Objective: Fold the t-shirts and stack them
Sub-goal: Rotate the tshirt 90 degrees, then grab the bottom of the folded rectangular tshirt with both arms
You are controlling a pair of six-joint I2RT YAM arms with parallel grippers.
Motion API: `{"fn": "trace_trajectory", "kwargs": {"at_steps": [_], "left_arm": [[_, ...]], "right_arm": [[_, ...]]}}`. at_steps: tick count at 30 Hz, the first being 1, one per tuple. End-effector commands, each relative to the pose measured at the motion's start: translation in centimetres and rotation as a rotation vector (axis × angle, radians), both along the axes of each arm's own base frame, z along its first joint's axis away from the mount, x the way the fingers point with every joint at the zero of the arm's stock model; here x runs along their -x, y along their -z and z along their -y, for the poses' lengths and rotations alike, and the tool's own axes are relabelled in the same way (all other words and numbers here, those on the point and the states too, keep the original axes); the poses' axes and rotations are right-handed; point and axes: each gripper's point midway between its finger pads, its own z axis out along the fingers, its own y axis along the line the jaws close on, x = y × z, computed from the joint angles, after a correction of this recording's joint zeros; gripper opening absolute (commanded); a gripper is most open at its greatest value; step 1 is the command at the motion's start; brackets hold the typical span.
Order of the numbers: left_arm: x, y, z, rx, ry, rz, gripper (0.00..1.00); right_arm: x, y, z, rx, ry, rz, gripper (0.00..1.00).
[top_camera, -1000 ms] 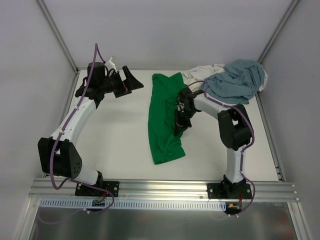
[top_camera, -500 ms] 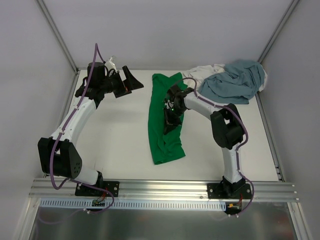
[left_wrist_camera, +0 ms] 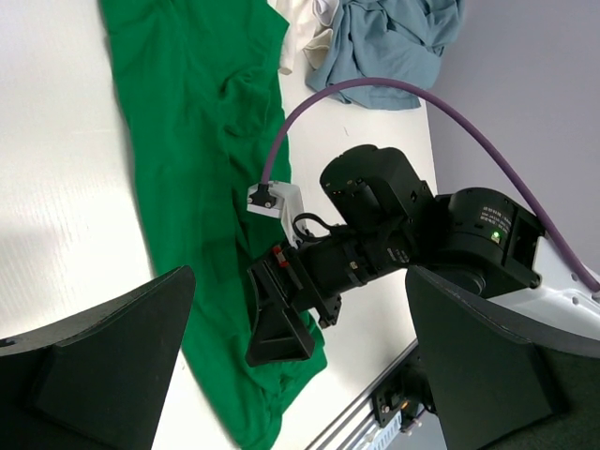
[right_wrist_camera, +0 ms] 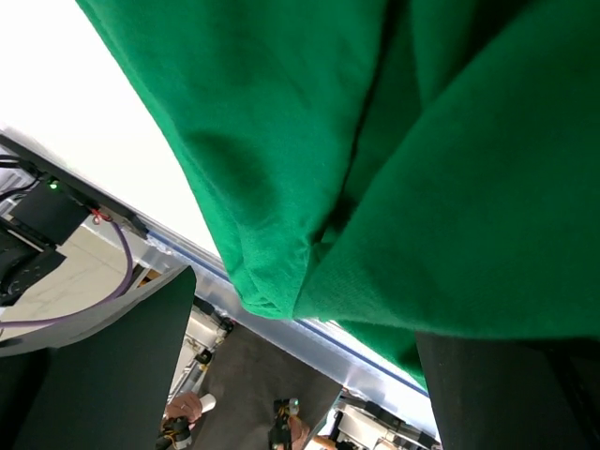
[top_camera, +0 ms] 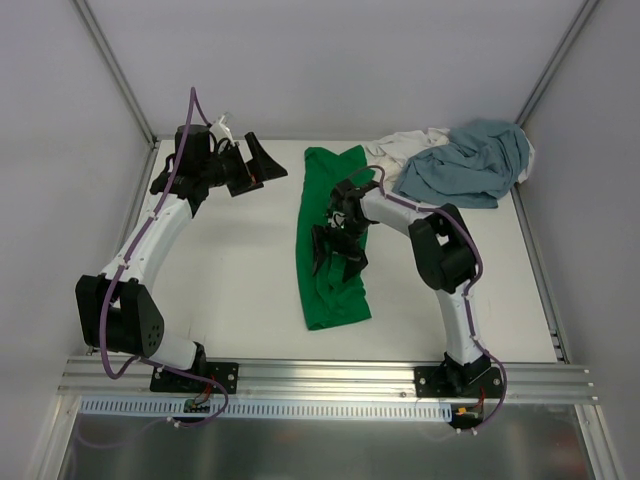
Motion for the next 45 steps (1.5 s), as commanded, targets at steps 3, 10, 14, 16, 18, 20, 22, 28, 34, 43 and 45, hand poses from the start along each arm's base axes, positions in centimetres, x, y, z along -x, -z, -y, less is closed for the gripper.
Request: {"fn": "trace_trajectory", "kwargs": {"at_steps": [3, 10, 14, 16, 18, 20, 22, 28, 34, 43, 45], "left_arm": [[1.5, -2.5, 1.0, 0.041, 0.075, 0.066, 0.99], [3.6, -2.1, 2.0, 0.080, 0.158, 0.073, 0.99], [5.9, 0.4, 3.0, 0.104, 0.224, -0.040, 0.99], [7.8, 2.9, 3.6, 0.145, 0.253, -0.161, 0.99], [9.9, 5.5, 4.4, 0.203, 0.284, -0.287, 0.99], [11.8, 7.7, 4.5, 0.191, 0.292, -0.356, 0.99], [13.3, 9.2, 4.6, 0.161, 0.291, -0.409, 0.99], [18.8, 13.5, 5.1, 0.133, 0.351, -0.570, 0.99], [20.6, 16.2, 5.2, 0.126, 0.352, -0.607, 0.99], [22.4, 20.6, 6.7, 0.104, 0.388, -0.727, 0.99], [22.8, 21.0, 7.5, 0.088, 0.413, -0.747, 0.99]], "right_arm": [[-1.1, -5.6, 1.3, -0.015, -0.010, 0.134, 1.00], [-2.8, -11.5, 5.9, 0.011, 0.075, 0.291, 1.00], [-1.7, -10.8, 9.6, 0.052, 0.123, 0.310, 1.00], [-0.8, -10.4, 10.4, 0.047, 0.140, 0.338, 0.99], [1.4, -8.1, 10.9, 0.057, 0.161, 0.282, 1.00], [3.8, -6.6, 11.7, 0.072, 0.178, 0.251, 1.00], [4.6, -5.9, 11.7, 0.076, 0.203, 0.249, 1.00], [6.8, -3.6, 10.9, 0.079, 0.209, 0.219, 0.99], [6.0, -2.9, 8.7, 0.043, 0.161, 0.213, 0.99], [5.4, -2.2, 7.7, 0.003, 0.140, 0.210, 0.98], [5.5, -2.0, 7.5, -0.013, 0.148, 0.206, 0.97]]}}
